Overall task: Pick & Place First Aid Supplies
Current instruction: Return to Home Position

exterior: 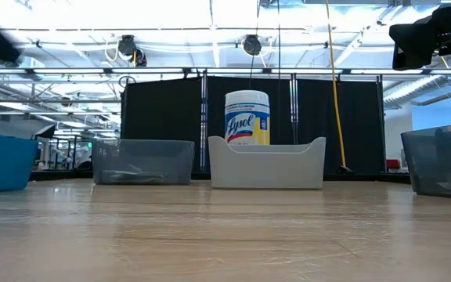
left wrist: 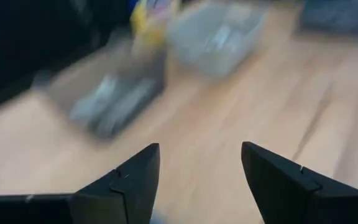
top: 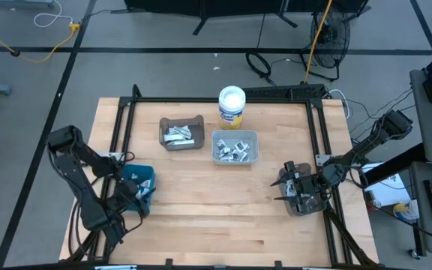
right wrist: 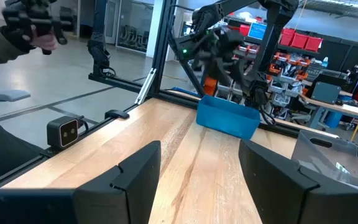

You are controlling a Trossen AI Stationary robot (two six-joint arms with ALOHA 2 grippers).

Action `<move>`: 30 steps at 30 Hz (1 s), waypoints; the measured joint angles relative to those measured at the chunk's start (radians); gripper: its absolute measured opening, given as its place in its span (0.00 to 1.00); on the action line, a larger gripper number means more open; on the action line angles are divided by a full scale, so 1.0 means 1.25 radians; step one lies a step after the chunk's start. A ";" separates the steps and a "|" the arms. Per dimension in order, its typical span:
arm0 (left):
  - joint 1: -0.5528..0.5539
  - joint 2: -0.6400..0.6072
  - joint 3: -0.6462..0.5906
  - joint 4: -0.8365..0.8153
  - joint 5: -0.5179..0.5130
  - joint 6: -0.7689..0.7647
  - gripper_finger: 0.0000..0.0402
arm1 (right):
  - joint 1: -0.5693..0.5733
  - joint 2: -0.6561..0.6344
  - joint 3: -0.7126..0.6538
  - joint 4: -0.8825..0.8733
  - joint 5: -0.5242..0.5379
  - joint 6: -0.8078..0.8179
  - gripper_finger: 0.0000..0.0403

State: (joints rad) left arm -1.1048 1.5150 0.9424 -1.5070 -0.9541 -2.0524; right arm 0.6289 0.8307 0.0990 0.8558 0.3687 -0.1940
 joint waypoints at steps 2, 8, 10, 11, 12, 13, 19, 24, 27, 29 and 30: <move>0.011 -0.023 0.000 0.021 -0.114 0.062 0.58 | 0.000 0.000 0.000 0.000 0.000 0.000 0.53; 0.061 -0.105 0.000 0.141 -0.305 0.305 0.53 | 0.000 0.000 0.000 0.000 0.000 0.000 0.53; 0.085 -0.124 0.000 0.191 -0.306 0.396 0.51 | 0.000 0.000 0.000 0.001 0.000 0.000 0.53; 0.098 -0.131 0.000 0.223 -0.305 0.440 0.49 | 0.000 0.000 0.000 0.003 0.000 -0.001 0.53; 0.112 -0.136 0.000 0.261 -0.305 0.493 0.48 | 0.000 0.000 0.000 0.007 0.000 -0.002 0.53; 0.126 -0.139 0.000 0.301 -0.304 0.551 0.47 | 0.000 0.000 0.000 0.009 0.000 -0.004 0.53; 0.231 -0.141 0.000 0.594 -0.222 0.950 0.41 | -0.016 0.000 0.000 0.017 0.000 -0.002 0.53; 0.334 -0.141 -0.010 0.917 -0.058 1.348 0.38 | -0.029 0.000 0.000 0.016 -0.002 0.009 0.53; 0.383 -0.141 -0.034 1.073 0.027 1.543 0.36 | -0.032 0.000 0.000 0.016 -0.002 0.029 0.53; 0.421 -0.150 -0.060 1.136 0.067 1.614 0.35 | -0.031 0.000 0.000 0.015 -0.003 0.041 0.53; 0.442 -0.162 -0.079 1.156 0.088 1.628 0.34 | -0.032 0.000 0.000 0.013 -0.003 0.047 0.53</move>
State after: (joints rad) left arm -0.5527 1.3129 0.8432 -0.0621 -0.8442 -0.0171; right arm 0.5895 0.8304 0.0990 0.8726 0.3653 -0.1357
